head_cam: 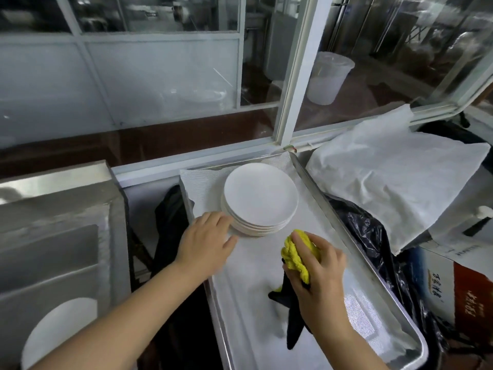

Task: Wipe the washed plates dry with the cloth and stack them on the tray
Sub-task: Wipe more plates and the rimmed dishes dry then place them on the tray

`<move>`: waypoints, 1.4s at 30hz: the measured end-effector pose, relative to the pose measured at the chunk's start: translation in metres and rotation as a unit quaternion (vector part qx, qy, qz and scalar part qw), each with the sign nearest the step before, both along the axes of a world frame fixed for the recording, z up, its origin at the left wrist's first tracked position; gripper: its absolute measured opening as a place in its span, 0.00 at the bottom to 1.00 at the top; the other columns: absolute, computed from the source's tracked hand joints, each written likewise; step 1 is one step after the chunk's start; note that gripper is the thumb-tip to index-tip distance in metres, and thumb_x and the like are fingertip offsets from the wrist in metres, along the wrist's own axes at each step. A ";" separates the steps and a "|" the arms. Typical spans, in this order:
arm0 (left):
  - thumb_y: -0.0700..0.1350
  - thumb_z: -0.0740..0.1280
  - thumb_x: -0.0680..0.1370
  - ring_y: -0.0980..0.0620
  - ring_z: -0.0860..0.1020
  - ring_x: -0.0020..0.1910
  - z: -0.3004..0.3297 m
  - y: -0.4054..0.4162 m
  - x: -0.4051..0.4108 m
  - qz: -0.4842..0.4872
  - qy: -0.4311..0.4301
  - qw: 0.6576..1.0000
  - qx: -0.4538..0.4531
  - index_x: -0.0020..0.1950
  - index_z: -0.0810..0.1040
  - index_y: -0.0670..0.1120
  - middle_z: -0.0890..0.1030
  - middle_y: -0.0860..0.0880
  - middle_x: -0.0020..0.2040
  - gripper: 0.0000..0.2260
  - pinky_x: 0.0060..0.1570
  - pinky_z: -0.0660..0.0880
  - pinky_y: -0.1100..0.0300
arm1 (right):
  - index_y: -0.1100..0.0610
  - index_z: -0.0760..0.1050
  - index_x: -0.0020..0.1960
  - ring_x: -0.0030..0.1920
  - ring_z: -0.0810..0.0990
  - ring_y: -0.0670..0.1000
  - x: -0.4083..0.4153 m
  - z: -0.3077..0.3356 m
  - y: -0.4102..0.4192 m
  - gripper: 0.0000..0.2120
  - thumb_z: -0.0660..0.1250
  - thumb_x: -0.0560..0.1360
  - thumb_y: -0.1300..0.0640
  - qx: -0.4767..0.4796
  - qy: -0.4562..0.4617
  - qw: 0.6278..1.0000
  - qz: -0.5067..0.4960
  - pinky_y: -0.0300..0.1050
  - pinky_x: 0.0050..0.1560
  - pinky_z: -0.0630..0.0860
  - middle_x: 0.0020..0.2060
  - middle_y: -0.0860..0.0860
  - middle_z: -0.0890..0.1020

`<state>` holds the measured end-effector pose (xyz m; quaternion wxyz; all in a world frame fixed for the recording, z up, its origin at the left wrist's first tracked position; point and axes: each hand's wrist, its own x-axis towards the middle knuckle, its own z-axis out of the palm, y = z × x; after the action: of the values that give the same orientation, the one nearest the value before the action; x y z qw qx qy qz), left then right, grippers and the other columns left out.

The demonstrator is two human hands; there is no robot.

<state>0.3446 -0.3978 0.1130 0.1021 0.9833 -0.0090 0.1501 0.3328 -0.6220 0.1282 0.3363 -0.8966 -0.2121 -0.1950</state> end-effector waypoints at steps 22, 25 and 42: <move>0.45 0.61 0.77 0.49 0.77 0.53 -0.170 0.344 -0.332 0.347 0.305 0.863 -0.203 0.54 0.79 0.47 0.79 0.50 0.54 0.09 0.44 0.74 0.57 | 0.49 0.69 0.69 0.58 0.62 0.46 -0.197 -0.053 0.377 0.27 0.70 0.71 0.58 -0.010 0.118 0.967 0.225 0.28 0.60 0.61 0.62 0.46 0.68; 0.46 0.61 0.78 0.47 0.76 0.57 -0.210 0.373 -0.318 0.318 0.362 0.862 -0.159 0.57 0.77 0.45 0.78 0.47 0.57 0.11 0.52 0.74 0.56 | 0.49 0.71 0.69 0.59 0.64 0.50 -0.212 -0.094 0.398 0.27 0.71 0.71 0.59 -0.025 0.155 0.967 0.200 0.35 0.59 0.63 0.62 0.51 0.71; 0.63 0.64 0.74 0.48 0.71 0.59 -0.313 0.434 -0.267 0.330 0.435 0.837 -0.031 0.52 0.77 0.49 0.81 0.48 0.52 0.19 0.57 0.62 0.56 | 0.55 0.73 0.67 0.59 0.64 0.51 -0.220 -0.195 0.425 0.31 0.77 0.66 0.65 -0.100 0.214 0.962 0.138 0.37 0.57 0.64 0.60 0.57 0.74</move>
<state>0.0777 0.0359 -0.1999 0.0704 0.8884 0.3659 -0.2680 0.1124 -0.1967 -0.0665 0.3057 -0.9084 -0.2757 0.0724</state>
